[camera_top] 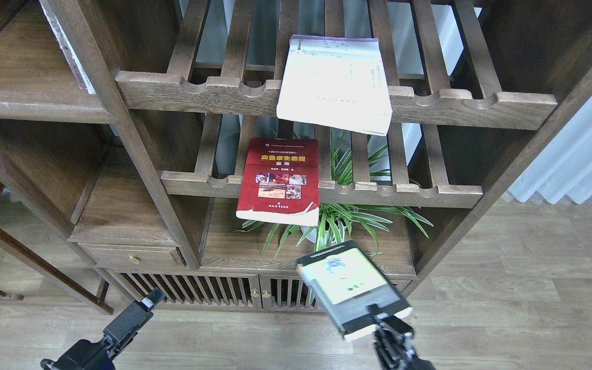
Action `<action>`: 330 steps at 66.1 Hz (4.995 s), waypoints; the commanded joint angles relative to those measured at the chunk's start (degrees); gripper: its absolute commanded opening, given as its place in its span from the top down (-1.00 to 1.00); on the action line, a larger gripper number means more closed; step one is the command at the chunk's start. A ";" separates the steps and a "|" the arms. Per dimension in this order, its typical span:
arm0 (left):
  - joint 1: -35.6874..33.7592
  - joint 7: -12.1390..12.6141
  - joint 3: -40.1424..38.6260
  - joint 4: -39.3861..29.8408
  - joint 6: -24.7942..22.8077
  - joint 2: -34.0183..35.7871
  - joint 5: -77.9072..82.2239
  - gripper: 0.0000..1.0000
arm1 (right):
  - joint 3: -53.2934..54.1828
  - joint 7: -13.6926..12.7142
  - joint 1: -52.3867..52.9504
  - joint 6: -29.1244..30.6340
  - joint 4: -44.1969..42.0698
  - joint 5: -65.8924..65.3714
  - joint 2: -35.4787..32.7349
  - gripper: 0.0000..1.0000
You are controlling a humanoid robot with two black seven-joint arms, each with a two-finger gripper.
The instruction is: Organize books on shelf
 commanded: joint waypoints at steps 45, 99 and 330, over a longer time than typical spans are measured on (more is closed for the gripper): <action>-6.41 0.01 5.05 9.72 0.00 -13.78 -7.87 -0.96 | -7.68 -2.81 2.71 -0.01 0.10 -2.82 2.07 0.85; -8.70 0.01 8.56 13.85 0.00 -19.67 -7.87 -0.06 | -7.68 -3.77 -0.98 -0.01 0.10 -5.72 2.16 0.83; -48.60 21.81 -55.25 -4.17 0.00 13.47 50.92 0.92 | -7.41 -2.89 4.38 -0.01 -6.14 -8.18 3.57 -0.98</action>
